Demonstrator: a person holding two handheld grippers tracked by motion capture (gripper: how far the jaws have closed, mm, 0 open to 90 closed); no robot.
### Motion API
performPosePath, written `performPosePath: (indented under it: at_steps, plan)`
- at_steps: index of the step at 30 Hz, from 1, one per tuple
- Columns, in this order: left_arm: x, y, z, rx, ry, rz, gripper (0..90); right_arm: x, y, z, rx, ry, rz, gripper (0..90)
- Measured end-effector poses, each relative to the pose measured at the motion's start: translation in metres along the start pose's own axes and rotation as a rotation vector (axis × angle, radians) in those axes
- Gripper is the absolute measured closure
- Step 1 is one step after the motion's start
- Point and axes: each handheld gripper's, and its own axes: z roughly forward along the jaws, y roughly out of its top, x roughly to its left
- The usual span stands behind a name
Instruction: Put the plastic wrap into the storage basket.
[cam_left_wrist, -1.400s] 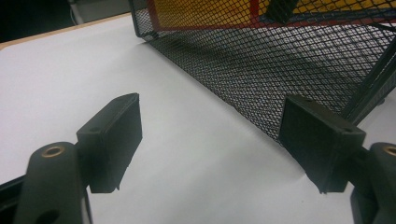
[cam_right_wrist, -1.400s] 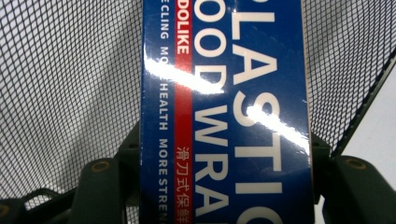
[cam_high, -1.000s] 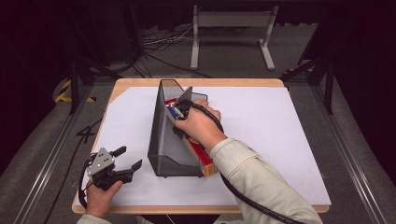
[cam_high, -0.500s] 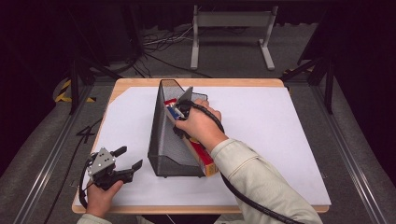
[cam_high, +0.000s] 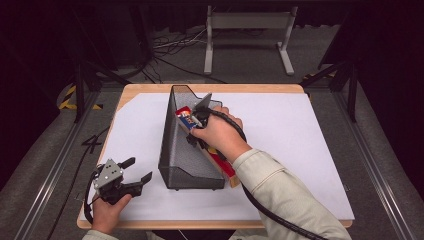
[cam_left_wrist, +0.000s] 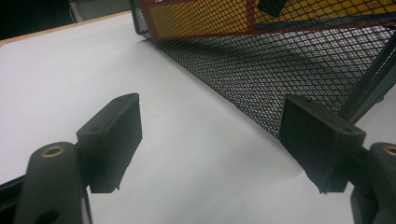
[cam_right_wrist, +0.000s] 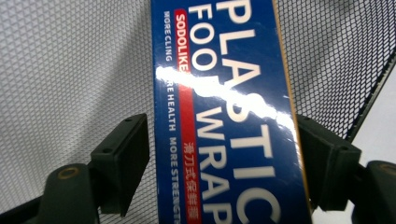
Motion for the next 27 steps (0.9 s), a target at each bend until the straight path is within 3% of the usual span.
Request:
performPosePath:
  at_steps: [4,14,15,17,19,21,24,26,27]
  plan:
    - [0.0,0.0,0.0,0.0,0.001,-0.009,22.2,-0.004,-0.001,-0.013,-0.056,0.043,-0.002,21.7]
    - [0.0,0.002,0.004,-0.001,-0.003,-0.002,22.2,-0.013,-0.008,-0.045,-0.162,0.085,-0.029,20.3]
    - [0.0,0.002,0.004,-0.001,-0.002,-0.004,22.2,-0.016,-0.012,-0.051,-0.203,0.107,-0.046,20.3]
    - [0.0,0.002,0.004,0.0,-0.002,-0.002,22.2,-0.017,-0.013,-0.053,-0.219,0.114,-0.057,20.4]
    - [-0.001,0.002,0.005,0.0,-0.004,-0.005,22.2,-0.021,-0.019,-0.06,-0.289,0.14,-0.082,20.4]
    - [0.0,0.002,0.005,-0.001,-0.002,-0.001,22.2,-0.022,-0.021,-0.062,-0.312,0.151,-0.082,20.4]
    - [0.0,0.002,0.004,0.002,0.0,0.003,22.2,-0.026,-0.029,-0.069,-0.416,0.186,-0.121,20.4]
    - [-0.001,0.002,0.005,0.001,-0.001,0.001,22.2,-0.027,-0.031,-0.07,-0.437,0.188,-0.129,20.4]
    - [-0.001,0.002,0.004,0.002,0.0,0.002,22.2,-0.028,-0.036,-0.07,-0.483,0.187,-0.166,20.4]
